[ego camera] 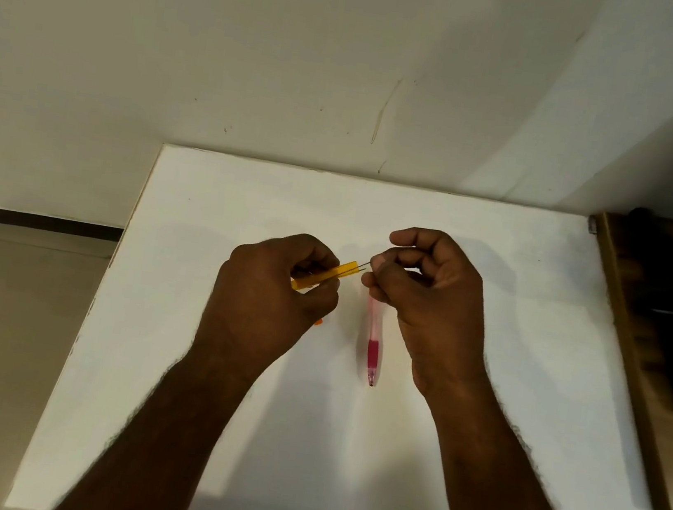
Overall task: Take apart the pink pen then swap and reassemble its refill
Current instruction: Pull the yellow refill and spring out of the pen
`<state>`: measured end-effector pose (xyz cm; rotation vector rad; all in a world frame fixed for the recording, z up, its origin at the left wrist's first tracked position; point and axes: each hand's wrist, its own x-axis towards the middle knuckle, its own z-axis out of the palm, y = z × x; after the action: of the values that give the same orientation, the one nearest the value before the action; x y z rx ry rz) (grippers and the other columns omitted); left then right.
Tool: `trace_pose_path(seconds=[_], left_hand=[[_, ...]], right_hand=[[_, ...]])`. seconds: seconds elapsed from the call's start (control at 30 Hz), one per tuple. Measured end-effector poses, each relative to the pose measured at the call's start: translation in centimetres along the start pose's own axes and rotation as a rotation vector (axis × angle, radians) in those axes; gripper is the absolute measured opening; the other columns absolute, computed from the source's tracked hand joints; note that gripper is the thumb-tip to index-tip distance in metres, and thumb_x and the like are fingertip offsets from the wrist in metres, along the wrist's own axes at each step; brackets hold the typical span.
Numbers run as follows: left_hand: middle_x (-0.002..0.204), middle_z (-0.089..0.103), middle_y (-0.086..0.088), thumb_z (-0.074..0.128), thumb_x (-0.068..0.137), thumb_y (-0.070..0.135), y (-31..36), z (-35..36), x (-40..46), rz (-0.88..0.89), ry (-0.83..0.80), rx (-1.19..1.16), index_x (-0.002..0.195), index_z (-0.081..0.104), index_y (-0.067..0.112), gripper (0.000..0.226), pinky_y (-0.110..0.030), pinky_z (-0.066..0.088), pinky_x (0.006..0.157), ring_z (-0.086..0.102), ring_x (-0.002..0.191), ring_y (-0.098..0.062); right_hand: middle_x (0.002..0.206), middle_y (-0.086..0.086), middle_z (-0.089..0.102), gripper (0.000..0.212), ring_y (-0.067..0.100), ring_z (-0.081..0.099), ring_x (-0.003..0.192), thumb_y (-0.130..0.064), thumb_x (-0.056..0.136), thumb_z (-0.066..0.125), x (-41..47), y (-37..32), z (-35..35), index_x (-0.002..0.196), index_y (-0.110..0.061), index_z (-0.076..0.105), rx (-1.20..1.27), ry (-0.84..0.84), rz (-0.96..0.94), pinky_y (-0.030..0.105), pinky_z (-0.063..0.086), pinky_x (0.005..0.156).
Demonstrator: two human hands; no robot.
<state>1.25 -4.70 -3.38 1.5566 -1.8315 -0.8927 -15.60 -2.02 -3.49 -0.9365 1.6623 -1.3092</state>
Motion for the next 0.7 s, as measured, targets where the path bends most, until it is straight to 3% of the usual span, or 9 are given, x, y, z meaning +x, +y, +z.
trace_pose_path(seconds=[0.07,0.23,0.47,0.57,0.7], left_hand=[[0.079,0.074,0.015,0.078,0.078,0.019,0.1,0.1,0.0,-0.013,0.008,-0.045,0.089,0.076,0.027,0.014,-0.005,0.045,0.063,0.068,0.078,-0.001],[0.091,0.067,0.018,0.082,0.080,0.024,0.3,-0.1,0.2,-0.004,0.069,-0.056,0.094,0.078,0.030,0.015,-0.009,0.048,0.067,0.063,0.082,-0.004],[0.089,0.069,0.008,0.082,0.080,0.022,-0.6,0.1,0.4,-0.041,0.058,-0.076,0.095,0.080,0.026,0.015,-0.011,0.051,0.069,0.066,0.079,-0.008],[0.086,0.070,0.009,0.080,0.081,0.025,-1.3,0.5,0.4,-0.079,0.011,0.019,0.094,0.079,0.028,0.014,-0.026,0.053,0.073,0.066,0.081,-0.008],[0.087,0.069,0.008,0.075,0.084,0.030,-1.7,1.0,0.3,-0.100,-0.061,0.206,0.094,0.079,0.030,0.011,-0.016,0.039,0.064,0.060,0.080,-0.009]], right_hand=[[0.090,0.000,0.077,0.022,0.021,0.078,0.078,-0.008,0.087,0.074,-0.1,-0.1,0.0,0.105,-0.021,0.067,-0.074,0.010,-0.074,0.048,0.064,0.080],[0.094,0.000,0.075,0.027,0.025,0.077,0.083,-0.023,0.081,0.072,-0.2,-0.3,0.1,0.107,-0.027,0.064,-0.114,0.062,-0.153,0.050,0.064,0.079],[0.085,-0.003,0.072,0.026,0.028,0.075,0.074,-0.016,0.079,0.067,0.1,-0.7,-0.7,0.102,-0.027,0.061,0.013,0.222,-0.191,0.046,0.065,0.069],[0.082,-0.003,0.070,0.024,0.024,0.075,0.067,-0.012,0.082,0.067,0.3,-0.7,-1.0,0.104,-0.020,0.060,0.049,0.256,-0.186,0.042,0.063,0.065],[0.081,-0.003,0.070,0.024,0.025,0.073,0.065,-0.012,0.082,0.067,0.3,-0.6,-1.0,0.104,-0.019,0.059,0.077,0.249,-0.164,0.038,0.060,0.062]])
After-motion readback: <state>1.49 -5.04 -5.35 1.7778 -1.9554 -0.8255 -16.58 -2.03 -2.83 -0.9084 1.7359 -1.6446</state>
